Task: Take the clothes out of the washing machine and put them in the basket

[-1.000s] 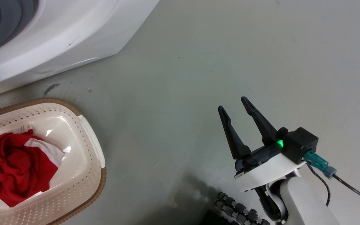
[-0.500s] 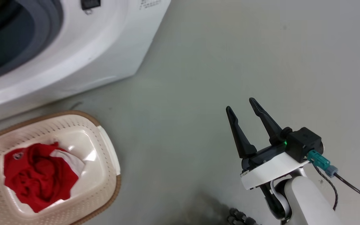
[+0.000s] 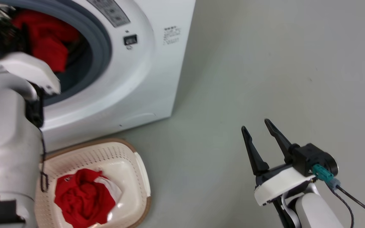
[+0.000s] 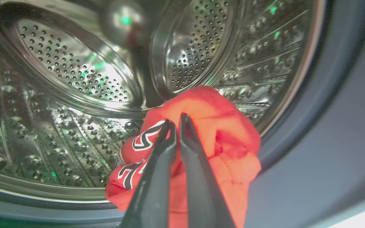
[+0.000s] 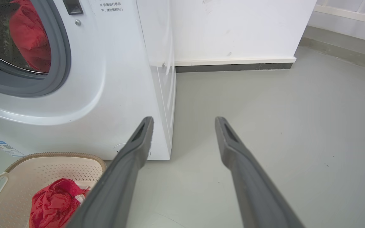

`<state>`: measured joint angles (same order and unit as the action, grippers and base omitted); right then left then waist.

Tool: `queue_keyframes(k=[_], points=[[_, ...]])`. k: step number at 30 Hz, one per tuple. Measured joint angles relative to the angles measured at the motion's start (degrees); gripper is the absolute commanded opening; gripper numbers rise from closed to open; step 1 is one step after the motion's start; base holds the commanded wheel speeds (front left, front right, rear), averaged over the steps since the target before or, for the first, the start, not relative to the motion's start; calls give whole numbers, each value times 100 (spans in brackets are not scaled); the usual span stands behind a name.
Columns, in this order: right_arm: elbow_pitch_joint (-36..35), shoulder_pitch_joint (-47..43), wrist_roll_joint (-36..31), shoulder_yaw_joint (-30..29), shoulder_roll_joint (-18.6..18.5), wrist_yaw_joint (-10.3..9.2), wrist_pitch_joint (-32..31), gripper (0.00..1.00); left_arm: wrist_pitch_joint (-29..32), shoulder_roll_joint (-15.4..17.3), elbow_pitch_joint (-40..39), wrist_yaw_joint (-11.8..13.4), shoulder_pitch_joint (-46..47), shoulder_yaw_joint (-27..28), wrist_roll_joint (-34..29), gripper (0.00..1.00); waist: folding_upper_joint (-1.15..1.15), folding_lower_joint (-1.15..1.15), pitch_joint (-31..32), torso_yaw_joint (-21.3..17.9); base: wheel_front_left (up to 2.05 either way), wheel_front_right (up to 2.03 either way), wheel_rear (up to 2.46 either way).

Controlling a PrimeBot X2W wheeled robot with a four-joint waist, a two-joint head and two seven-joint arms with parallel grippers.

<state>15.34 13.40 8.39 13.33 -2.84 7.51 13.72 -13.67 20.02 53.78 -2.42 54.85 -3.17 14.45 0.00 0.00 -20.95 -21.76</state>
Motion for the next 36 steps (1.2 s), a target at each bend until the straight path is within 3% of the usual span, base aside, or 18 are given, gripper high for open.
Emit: queue_keyframes(k=[9, 21, 31, 36], points=[[-100, -458, -155, -242, -2, 0, -300, 100, -122, -415, -959, -40, -1168, 183, 261, 0, 0, -1, 810, 432, 0, 0, 0], [-454, -861, -366, -422, -1, 0, -675, 100, -140, -706, -3384, -47, -2877, 188, 56, 0, 0, -1, 1508, 989, 0, 0, 0], [-750, -1119, -522, -517, -3, 0, -932, 100, -31, -945, -5523, 401, -4465, 175, -60, 0, 0, -1, 1677, 1284, 0, 0, 0], [-909, -1133, -544, -505, -2, 0, -1018, 100, 138, -1116, -5874, 547, -5265, 107, -14, 0, 0, -1, 1589, 1321, 0, 0, 0]])
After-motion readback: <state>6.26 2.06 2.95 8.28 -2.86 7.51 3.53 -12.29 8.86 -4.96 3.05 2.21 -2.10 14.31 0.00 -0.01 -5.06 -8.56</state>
